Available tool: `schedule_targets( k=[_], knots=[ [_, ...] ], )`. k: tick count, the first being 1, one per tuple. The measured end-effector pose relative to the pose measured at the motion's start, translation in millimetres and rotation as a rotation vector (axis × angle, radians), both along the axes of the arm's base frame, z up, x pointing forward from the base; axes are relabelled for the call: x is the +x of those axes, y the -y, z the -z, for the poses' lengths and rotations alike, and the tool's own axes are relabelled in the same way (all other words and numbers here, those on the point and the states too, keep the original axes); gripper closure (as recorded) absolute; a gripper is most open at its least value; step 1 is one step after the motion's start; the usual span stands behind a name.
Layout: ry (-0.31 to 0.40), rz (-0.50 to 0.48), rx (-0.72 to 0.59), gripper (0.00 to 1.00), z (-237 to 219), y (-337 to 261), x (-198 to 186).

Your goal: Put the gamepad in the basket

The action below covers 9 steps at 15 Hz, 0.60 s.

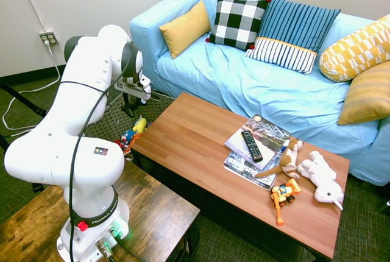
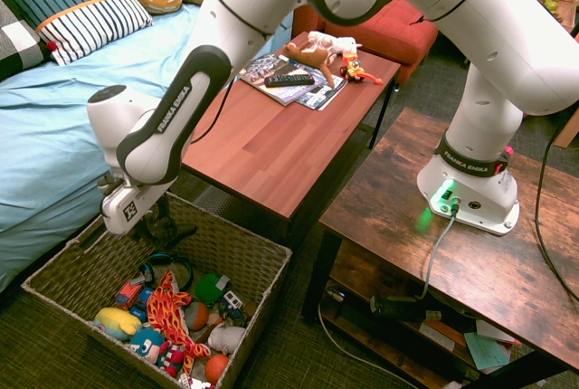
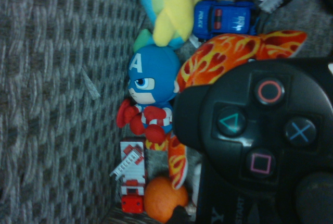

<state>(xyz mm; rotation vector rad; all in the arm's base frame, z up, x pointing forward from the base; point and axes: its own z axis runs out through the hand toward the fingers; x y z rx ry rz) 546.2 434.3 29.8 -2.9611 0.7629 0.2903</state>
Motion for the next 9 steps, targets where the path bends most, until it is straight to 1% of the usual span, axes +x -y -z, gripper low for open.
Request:
schedule_targets(
  k=[1, 4, 9],
  knots=[
    [-0.010, -0.002, 0.003, 0.00, 10, -7, 0],
    [-0.029, -0.017, -0.003, 0.00, 31, -19, 0],
    [-0.045, -0.028, -0.009, 0.00, 47, -27, 3]
  ],
)
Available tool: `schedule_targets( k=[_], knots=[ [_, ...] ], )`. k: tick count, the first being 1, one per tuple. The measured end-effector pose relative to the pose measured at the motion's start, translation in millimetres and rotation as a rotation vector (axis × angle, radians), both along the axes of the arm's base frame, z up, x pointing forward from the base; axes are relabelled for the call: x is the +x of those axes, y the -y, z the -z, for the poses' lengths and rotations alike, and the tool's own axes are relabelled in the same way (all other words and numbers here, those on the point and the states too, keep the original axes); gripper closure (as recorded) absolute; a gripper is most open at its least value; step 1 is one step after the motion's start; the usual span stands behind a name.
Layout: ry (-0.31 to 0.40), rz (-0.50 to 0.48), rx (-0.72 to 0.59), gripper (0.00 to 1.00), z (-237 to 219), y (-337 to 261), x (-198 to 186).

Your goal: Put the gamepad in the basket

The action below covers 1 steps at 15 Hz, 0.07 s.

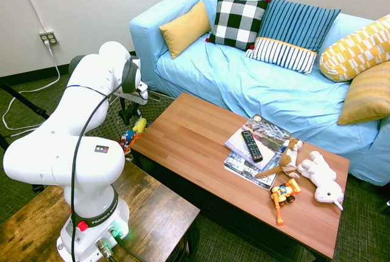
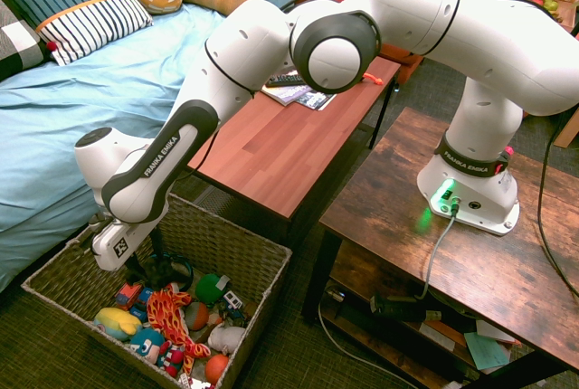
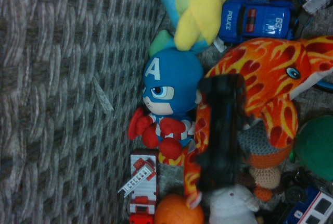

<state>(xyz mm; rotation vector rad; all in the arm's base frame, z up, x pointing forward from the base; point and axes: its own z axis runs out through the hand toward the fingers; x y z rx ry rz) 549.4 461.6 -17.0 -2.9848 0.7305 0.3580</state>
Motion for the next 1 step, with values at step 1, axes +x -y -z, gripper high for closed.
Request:
schedule_targets(
  k=[1],
  knots=[
    [0.002, -0.002, 0.002, 0.00, 1.3, -1.8, 0.6]
  ],
)
